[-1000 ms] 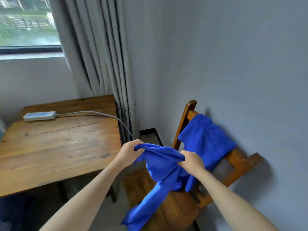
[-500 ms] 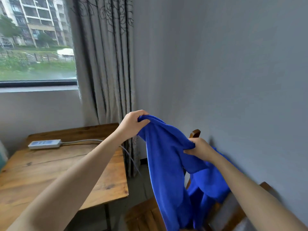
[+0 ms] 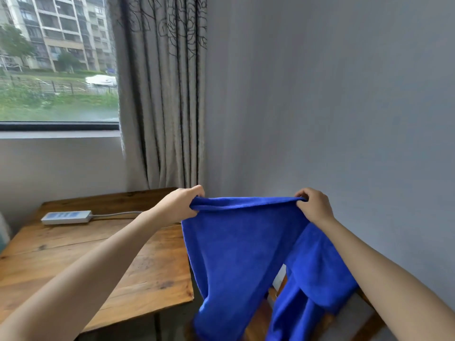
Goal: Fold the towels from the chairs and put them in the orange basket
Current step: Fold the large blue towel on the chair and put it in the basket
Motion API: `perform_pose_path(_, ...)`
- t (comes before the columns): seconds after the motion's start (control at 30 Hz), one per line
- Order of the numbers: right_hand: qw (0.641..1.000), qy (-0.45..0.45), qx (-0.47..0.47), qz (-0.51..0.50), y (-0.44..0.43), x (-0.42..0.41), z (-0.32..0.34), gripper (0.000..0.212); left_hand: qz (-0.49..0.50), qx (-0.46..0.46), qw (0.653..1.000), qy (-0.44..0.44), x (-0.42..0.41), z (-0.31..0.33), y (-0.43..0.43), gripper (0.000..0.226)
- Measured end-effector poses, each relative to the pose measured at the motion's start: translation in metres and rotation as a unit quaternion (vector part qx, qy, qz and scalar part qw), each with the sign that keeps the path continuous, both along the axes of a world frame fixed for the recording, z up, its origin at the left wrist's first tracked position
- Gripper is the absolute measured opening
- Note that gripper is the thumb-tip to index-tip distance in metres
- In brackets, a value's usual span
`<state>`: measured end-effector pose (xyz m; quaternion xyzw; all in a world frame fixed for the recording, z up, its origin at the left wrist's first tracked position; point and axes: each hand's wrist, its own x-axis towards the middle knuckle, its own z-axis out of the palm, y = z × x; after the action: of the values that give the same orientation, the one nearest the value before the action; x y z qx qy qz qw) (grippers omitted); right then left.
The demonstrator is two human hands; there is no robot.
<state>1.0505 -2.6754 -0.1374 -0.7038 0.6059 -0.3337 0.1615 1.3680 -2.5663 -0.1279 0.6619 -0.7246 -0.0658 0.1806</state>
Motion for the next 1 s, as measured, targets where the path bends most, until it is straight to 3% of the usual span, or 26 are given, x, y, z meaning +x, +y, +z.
perform_pose_path(0.17,0.996,-0.082,-0.023,-0.038,-0.012,0.021,0.001,0.018,0.050,-0.016,0.985,0.164,0.037,-0.021,0.009,0.029)
perform_pose_path(0.27,0.990,-0.132,-0.016,-0.047,-0.018,0.035,0.001,0.015,0.093,-0.044,0.917,0.385,0.047,-0.028,0.012,0.028)
perform_pose_path(0.33,0.978,-0.196,0.007,-0.064,-0.022,0.044,0.006,0.014,0.109,-0.058,0.873,0.471,0.051,-0.031,0.011,0.025)
perform_pose_path(0.6,0.907,-0.401,0.067,-0.109,-0.056,0.071,0.046,0.005,0.116,-0.119,0.806,0.568,0.050,-0.026,-0.018,0.021)
perform_pose_path(0.73,0.891,-0.438,0.064,-0.103,-0.070,0.067,0.065,0.022,0.086,-0.140,0.777,0.608,0.038,-0.004,-0.025,0.023)
perform_pose_path(0.9,0.887,-0.453,0.083,-0.026,-0.064,0.037,0.068,0.018,0.057,-0.141,0.751,0.642,0.017,0.007,-0.003,0.028)
perform_pose_path(1.0,0.873,-0.474,0.112,0.025,-0.053,0.010,0.060,0.018,0.070,-0.142,0.757,0.634,-0.003,0.005,0.023,0.031)
